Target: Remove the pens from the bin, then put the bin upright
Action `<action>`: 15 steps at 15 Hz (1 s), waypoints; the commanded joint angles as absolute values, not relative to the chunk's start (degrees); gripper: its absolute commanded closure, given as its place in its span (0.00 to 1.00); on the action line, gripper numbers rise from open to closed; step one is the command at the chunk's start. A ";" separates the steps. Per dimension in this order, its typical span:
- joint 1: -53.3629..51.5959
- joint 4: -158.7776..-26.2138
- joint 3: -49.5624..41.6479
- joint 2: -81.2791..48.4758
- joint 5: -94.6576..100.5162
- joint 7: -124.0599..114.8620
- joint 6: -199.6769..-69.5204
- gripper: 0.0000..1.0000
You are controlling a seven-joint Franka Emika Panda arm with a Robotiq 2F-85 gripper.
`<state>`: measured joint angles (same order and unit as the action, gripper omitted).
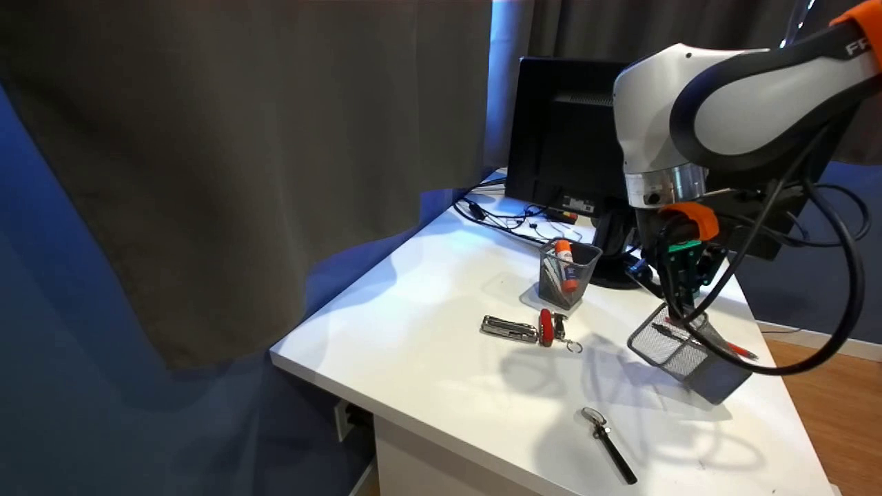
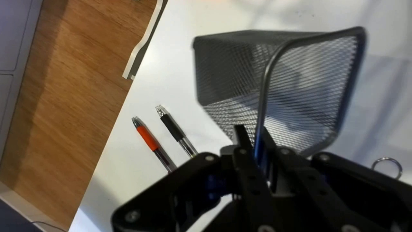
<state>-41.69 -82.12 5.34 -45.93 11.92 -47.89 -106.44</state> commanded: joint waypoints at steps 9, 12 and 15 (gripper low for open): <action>-33.70 -102.96 10.80 -33.95 8.77 -27.04 -133.76 0.98; -30.03 -108.43 13.35 -32.56 5.98 -18.86 -142.28 0.98; -26.06 -112.30 16.54 -31.58 2.45 -11.83 -146.17 0.67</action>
